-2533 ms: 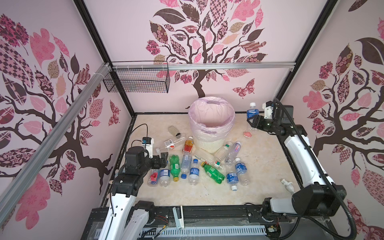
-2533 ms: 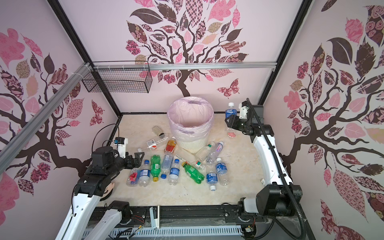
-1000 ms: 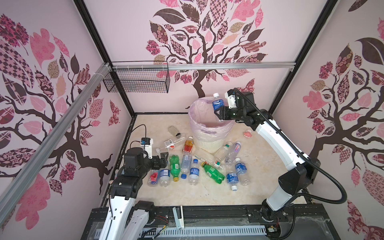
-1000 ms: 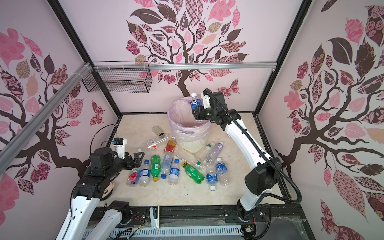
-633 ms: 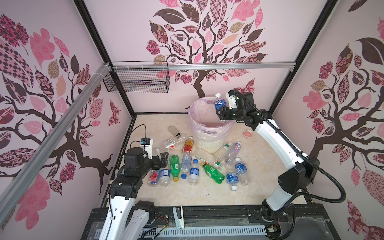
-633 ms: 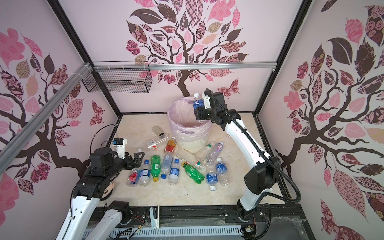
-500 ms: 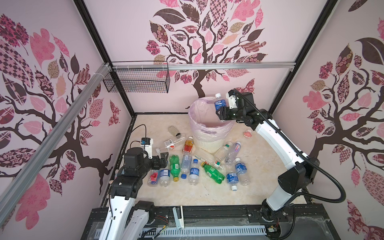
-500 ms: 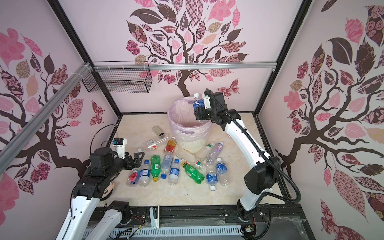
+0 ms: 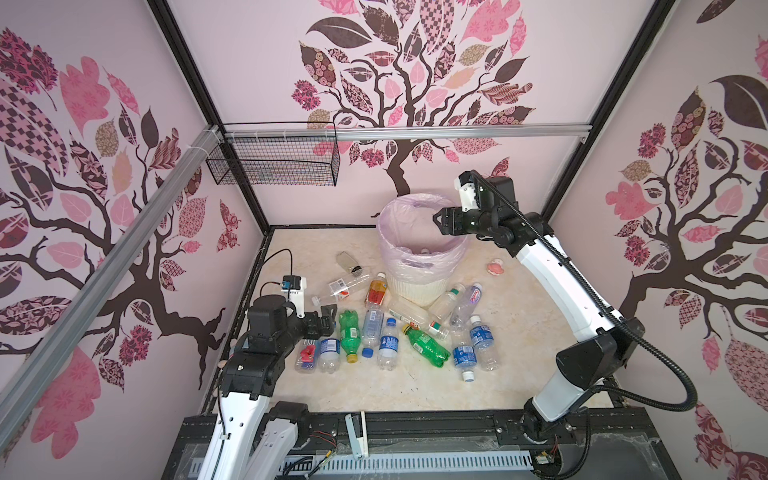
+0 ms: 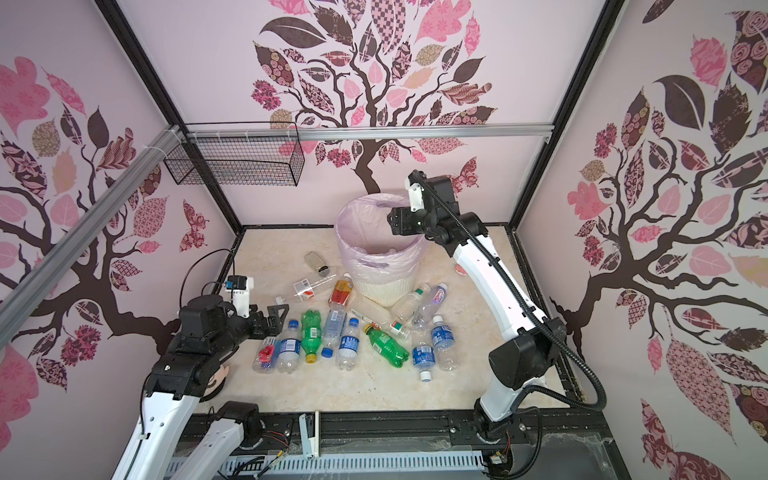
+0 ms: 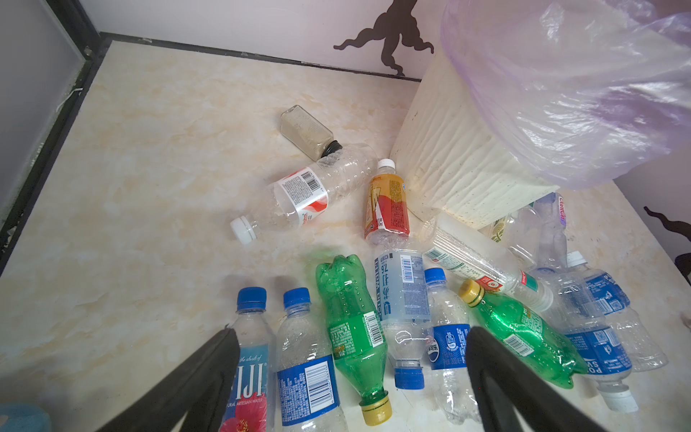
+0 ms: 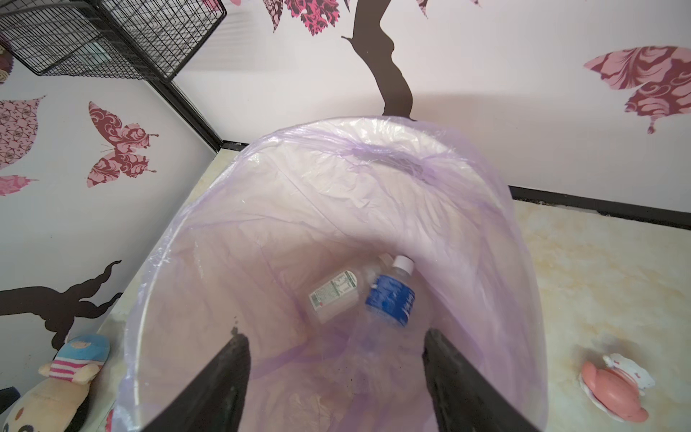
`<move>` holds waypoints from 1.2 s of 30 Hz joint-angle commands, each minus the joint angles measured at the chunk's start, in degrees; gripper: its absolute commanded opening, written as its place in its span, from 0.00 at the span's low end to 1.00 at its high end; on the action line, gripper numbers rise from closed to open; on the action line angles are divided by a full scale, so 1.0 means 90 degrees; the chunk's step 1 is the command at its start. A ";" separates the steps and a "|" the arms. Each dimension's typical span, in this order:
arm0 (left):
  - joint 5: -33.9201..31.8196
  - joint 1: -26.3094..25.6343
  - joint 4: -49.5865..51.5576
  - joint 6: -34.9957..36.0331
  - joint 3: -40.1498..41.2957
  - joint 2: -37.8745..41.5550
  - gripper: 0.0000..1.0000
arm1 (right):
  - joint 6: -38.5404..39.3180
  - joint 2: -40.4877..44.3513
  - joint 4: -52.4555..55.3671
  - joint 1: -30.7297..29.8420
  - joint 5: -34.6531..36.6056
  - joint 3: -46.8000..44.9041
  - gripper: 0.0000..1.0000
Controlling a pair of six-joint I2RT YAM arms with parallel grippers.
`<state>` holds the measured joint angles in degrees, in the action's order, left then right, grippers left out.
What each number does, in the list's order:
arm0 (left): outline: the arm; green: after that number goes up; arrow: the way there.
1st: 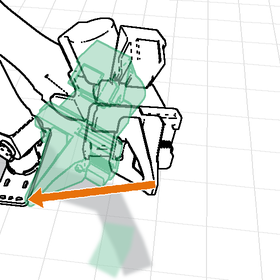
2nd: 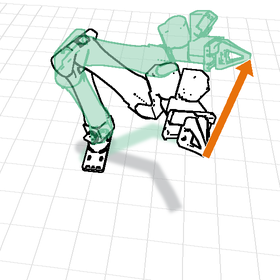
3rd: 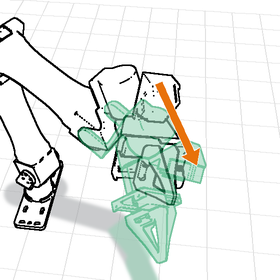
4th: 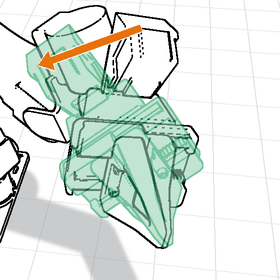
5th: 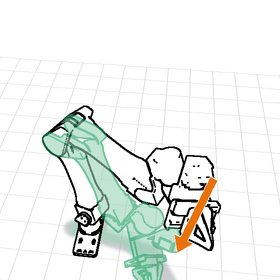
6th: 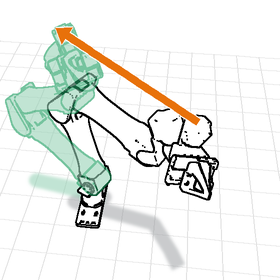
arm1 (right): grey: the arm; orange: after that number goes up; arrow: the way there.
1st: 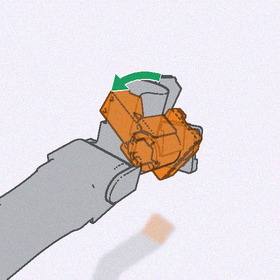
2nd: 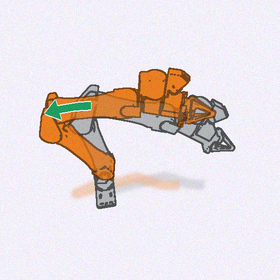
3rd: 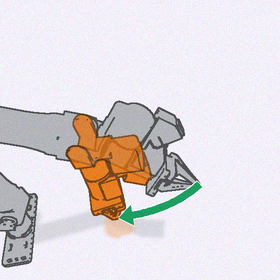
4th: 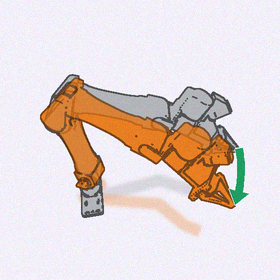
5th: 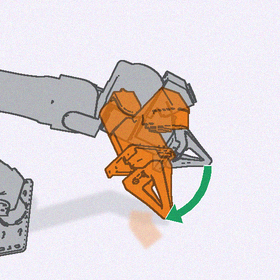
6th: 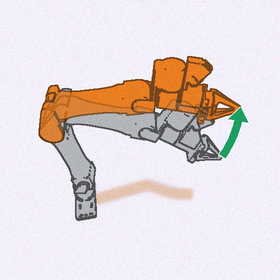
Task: Throw the plastic bottles in the bin
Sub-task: Throw the plastic bottle into the trash bin, then pick up the plastic bottle from the middle-right of the table.
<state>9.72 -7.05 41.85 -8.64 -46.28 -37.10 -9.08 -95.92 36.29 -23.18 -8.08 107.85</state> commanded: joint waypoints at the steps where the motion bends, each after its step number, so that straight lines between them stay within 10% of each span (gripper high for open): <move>1: 0.0024 0.0022 0.0009 0.0037 0.0044 0.0054 0.98 | 0.0225 0.0483 0.0531 -0.0035 0.0298 0.0189 0.76; 36: 0.0102 0.0021 -0.0170 0.0121 0.0182 -0.0167 0.98 | -0.1470 0.4118 0.1093 -0.0033 0.1593 -0.6026 0.75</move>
<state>9.80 -7.05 41.65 -8.14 -45.91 -38.74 -19.33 -60.71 47.42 -23.18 6.57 55.35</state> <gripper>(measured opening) 0.977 0.753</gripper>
